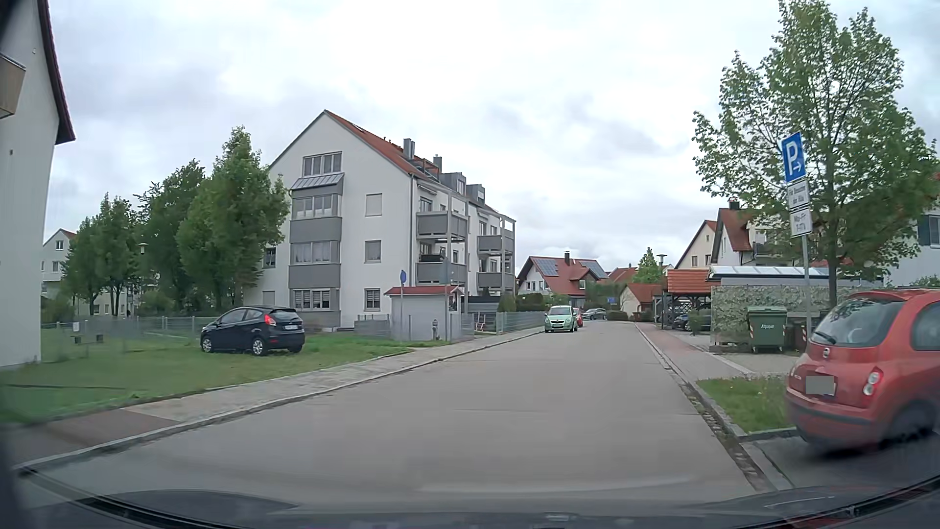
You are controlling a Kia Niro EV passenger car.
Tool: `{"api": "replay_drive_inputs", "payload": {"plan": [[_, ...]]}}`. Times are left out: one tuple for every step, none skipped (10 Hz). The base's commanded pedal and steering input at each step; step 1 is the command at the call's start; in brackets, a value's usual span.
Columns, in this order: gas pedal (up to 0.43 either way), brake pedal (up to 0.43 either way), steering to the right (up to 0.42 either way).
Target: Follow the waypoints while adhering to traffic rules and regulations
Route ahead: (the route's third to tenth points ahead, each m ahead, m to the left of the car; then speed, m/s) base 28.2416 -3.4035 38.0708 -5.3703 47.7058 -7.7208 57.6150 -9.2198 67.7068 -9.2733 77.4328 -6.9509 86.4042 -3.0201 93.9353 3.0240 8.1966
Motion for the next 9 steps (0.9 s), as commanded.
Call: {"api": "replay_drive_inputs", "payload": {"plan": [[0.130,0.006,0.070],[0.130,0.006,0.070],[0.130,0.006,0.070],[0.130,0.006,0.070],[0.130,0.006,0.070],[0.130,0.012,0.070],[0.039,0.006,0.070],[0.000,0.006,0.070],[0.000,0.006,0.070]]}}
